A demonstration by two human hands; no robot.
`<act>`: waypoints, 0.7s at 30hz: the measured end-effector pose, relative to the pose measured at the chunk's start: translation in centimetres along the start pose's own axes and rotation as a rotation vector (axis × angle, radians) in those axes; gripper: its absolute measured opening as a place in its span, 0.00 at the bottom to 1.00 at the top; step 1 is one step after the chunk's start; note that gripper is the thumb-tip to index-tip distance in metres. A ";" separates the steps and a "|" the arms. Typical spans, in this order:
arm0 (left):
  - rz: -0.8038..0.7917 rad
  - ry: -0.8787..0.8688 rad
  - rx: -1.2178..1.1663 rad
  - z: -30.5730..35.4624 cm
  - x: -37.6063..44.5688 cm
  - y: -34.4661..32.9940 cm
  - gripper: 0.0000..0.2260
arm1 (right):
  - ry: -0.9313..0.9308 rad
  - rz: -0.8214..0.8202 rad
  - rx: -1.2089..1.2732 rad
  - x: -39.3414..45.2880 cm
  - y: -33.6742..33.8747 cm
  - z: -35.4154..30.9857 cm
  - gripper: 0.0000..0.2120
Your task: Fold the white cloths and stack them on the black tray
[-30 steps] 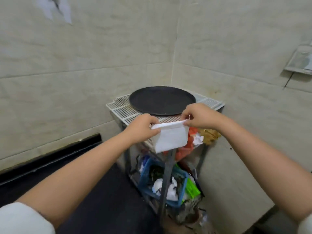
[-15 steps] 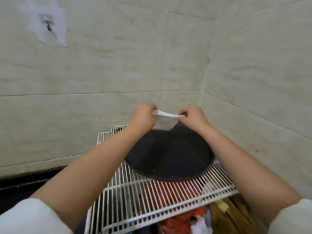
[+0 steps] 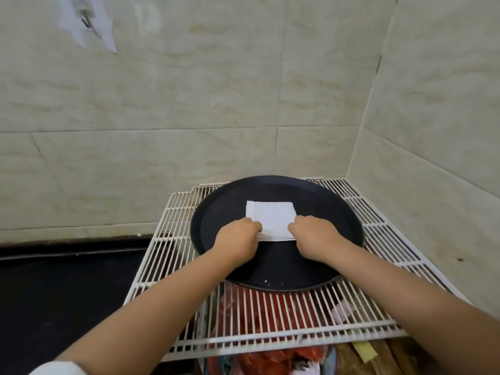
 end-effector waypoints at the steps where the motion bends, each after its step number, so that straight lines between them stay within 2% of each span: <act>1: -0.007 0.008 0.007 -0.1 -0.4 0.1 0.13 | -0.008 -0.009 -0.020 -0.2 0.1 -0.1 0.05; 4: 0.033 0.071 0.009 -1.7 -2.2 1.5 0.14 | -0.040 0.004 -0.033 -1.0 2.0 -1.2 0.07; 9: 0.156 0.231 0.067 -10.0 -9.0 5.6 0.24 | 0.022 0.144 0.111 -0.9 6.7 -9.3 0.22; 11: 0.167 0.348 0.090 -15.4 -14.2 7.1 0.28 | 0.093 0.183 0.165 -1.1 8.7 -15.4 0.25; 14: 0.212 0.501 0.131 -23.4 -24.0 9.3 0.29 | 0.197 0.134 0.225 -1.8 10.6 -26.7 0.29; 17: 0.235 0.669 0.185 -31.4 -34.9 11.0 0.28 | 0.342 0.110 0.252 -3.5 12.6 -39.9 0.31; 21: 0.235 0.922 0.206 -40.5 -50.1 12.7 0.27 | 0.583 0.159 0.258 -7.4 15.6 -57.8 0.31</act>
Point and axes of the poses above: each hand's wrist, its own x-axis towards the middle knuckle, its own y-axis out of the back of the hand, z = x × y, the point moved 10 cm from there along x, towards the middle knuckle, and after that the axes turned 2 degrees about -z, right-handed, at the moved point
